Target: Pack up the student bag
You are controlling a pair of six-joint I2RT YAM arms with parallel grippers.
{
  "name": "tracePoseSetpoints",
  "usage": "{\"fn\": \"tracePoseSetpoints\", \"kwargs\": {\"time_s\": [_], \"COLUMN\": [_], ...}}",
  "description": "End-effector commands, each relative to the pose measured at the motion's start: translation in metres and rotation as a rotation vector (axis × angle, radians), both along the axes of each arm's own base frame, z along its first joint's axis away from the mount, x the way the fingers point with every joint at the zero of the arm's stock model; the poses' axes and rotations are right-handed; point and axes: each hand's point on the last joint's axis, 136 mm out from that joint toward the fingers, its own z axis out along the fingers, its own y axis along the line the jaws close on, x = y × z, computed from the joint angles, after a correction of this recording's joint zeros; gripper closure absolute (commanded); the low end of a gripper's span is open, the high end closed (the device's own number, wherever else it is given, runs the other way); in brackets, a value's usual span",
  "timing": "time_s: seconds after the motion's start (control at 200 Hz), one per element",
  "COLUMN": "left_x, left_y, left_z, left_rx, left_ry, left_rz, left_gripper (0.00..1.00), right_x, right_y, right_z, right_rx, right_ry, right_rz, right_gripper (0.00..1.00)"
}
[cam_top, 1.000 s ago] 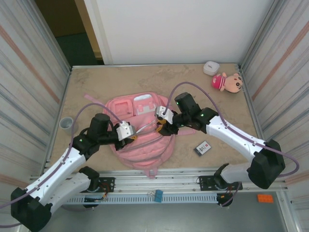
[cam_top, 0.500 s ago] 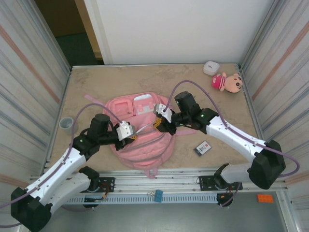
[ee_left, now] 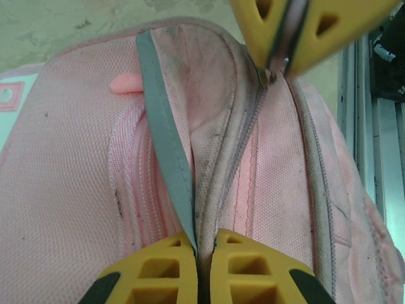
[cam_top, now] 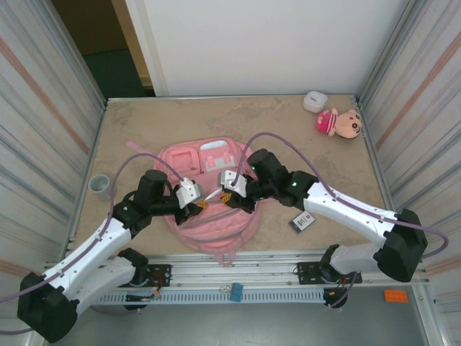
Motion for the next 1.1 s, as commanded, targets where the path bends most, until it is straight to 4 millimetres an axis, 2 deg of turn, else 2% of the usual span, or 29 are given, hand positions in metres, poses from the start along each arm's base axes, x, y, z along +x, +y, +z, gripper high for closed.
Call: {"fn": "tracePoseSetpoints", "kwargs": {"time_s": [0.0,0.08,0.165,0.281,0.391,0.511,0.636,1.092], "left_x": [0.021,0.019,0.015,0.008,-0.002,-0.005,-0.004,-0.008], "left_y": [-0.020,-0.021,-0.020,-0.015,-0.013,-0.012,-0.013,-0.012], "left_z": [0.063,0.065,0.064,0.063,0.059,0.056,0.060,0.059], "left_rx": [-0.188,-0.191,-0.174,-0.163,-0.131,-0.106,-0.114,-0.100], "left_ry": [-0.189,-0.194,-0.203,-0.224,-0.217,-0.218,-0.230,-0.220], "left_rz": [-0.021,-0.033,-0.050,-0.074,-0.128,-0.158,-0.165,-0.187], "left_gripper": [1.00,1.00,1.00,1.00,1.00,1.00,1.00,1.00], "right_x": [-0.033,-0.035,-0.030,-0.016,0.004,0.019,0.032,0.043], "right_y": [0.026,0.030,0.022,-0.006,-0.036,-0.059,-0.063,-0.018], "right_z": [0.006,0.006,0.011,0.026,0.039,0.028,0.014,0.000], "right_rx": [0.043,0.049,0.053,0.091,0.137,0.062,-0.015,-0.014], "right_ry": [0.037,0.065,0.051,0.044,0.015,-0.056,-0.084,-0.099], "right_rz": [0.143,0.147,0.126,0.069,0.000,-0.019,0.000,0.110], "right_gripper": [1.00,0.82,0.67,0.49,0.38,0.36,0.37,0.40]}}
